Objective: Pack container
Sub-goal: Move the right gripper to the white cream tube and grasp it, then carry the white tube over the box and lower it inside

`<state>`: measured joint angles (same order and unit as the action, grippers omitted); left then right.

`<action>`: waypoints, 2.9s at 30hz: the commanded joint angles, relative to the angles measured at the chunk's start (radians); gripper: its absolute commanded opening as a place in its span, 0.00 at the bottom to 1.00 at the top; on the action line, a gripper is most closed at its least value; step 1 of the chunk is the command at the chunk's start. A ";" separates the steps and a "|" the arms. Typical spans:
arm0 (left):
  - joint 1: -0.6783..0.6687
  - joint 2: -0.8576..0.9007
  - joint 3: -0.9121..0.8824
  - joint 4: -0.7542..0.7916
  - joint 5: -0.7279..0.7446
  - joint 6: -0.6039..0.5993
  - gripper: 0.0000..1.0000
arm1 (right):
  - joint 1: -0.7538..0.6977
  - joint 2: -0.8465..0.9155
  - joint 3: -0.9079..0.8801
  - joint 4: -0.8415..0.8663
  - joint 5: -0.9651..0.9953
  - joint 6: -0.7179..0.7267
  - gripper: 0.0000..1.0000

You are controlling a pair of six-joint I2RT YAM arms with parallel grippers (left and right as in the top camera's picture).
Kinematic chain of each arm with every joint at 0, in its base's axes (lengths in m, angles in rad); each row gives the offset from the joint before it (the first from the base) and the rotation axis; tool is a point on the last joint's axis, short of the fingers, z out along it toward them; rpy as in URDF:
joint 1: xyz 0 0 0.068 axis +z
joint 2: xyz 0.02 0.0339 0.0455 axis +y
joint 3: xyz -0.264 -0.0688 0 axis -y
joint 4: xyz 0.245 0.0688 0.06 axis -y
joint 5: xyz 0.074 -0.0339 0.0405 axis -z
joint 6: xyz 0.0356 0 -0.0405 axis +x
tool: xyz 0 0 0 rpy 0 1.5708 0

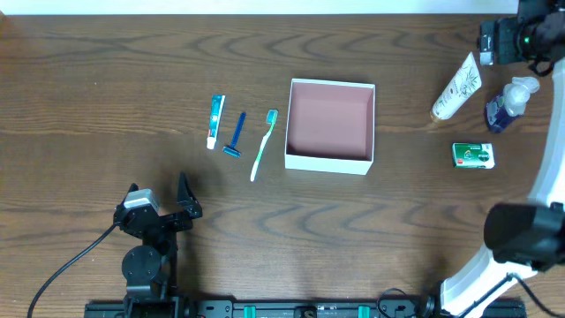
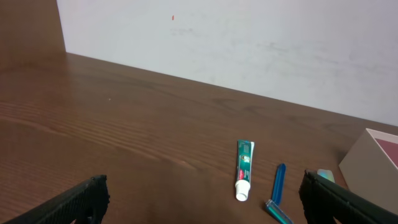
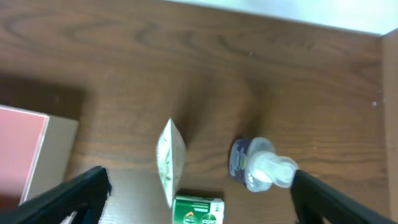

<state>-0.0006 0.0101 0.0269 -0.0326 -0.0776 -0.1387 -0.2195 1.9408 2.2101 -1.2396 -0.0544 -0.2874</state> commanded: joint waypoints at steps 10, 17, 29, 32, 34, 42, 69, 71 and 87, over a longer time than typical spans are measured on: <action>0.005 -0.006 -0.023 -0.034 -0.008 -0.005 0.98 | -0.006 0.141 0.013 -0.030 -0.067 -0.009 0.49; 0.005 -0.006 -0.023 -0.034 -0.008 -0.005 0.98 | -0.007 0.173 0.012 -0.055 -0.066 -0.009 0.33; 0.005 -0.006 -0.023 -0.034 -0.008 -0.005 0.98 | -0.005 0.174 -0.007 -0.065 -0.067 -0.009 0.25; 0.005 -0.006 -0.023 -0.034 -0.008 -0.005 0.98 | -0.003 0.174 -0.026 -0.059 -0.067 -0.009 0.25; 0.005 -0.006 -0.023 -0.034 -0.008 -0.005 0.98 | -0.004 0.174 -0.039 -0.057 -0.067 -0.009 0.22; 0.005 -0.006 -0.023 -0.034 -0.008 -0.005 0.98 | -0.004 0.174 -0.063 -0.057 -0.079 0.000 0.01; 0.005 -0.006 -0.023 -0.034 -0.008 -0.005 0.98 | 0.002 -0.124 0.002 -0.062 -0.378 0.056 0.01; 0.005 -0.006 -0.023 -0.034 -0.008 -0.005 0.98 | 0.011 -0.165 0.002 -0.065 -0.412 0.056 0.01; 0.005 -0.006 -0.023 -0.034 -0.008 -0.005 0.98 | 0.203 -0.346 0.002 -0.119 -0.433 0.086 0.01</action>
<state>-0.0006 0.0101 0.0269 -0.0326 -0.0776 -0.1383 -0.0559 1.6215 2.1811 -1.3647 -0.4488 -0.2340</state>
